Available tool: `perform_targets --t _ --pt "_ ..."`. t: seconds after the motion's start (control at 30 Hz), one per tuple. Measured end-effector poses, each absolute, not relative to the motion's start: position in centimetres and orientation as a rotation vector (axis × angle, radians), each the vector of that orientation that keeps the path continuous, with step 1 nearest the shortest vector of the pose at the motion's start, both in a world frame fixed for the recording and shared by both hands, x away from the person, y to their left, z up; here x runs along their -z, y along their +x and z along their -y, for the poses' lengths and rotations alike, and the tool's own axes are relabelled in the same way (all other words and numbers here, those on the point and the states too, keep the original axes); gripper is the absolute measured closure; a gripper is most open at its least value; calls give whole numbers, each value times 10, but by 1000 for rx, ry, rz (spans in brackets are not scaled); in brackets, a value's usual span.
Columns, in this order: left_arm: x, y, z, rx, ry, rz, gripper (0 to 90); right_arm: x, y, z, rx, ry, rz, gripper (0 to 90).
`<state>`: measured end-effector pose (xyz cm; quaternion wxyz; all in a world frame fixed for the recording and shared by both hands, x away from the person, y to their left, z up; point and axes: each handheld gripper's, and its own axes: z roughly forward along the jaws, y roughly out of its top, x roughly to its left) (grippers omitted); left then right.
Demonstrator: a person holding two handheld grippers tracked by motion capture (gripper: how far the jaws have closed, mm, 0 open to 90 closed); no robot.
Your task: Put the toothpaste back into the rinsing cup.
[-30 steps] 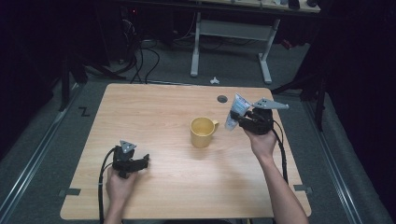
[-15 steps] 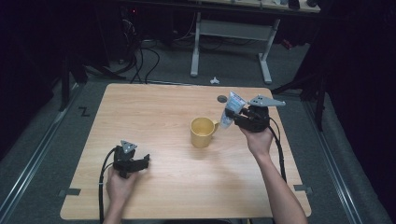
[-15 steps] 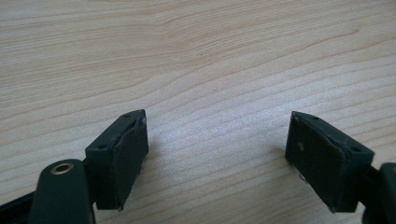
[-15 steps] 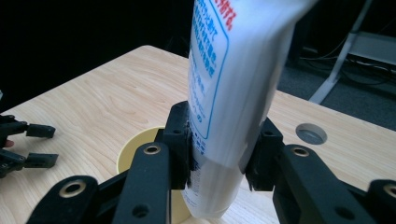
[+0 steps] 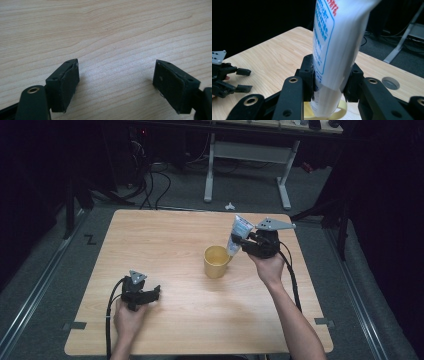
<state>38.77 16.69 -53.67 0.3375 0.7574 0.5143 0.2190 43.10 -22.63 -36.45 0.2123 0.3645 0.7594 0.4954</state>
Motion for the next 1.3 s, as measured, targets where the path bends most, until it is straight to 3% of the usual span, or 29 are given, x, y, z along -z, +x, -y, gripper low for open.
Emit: perform_targets --t 1.3 --pt "537 388 -167 -571 1975 -1338 213 392 447 190 -1335 978 -2194 662"
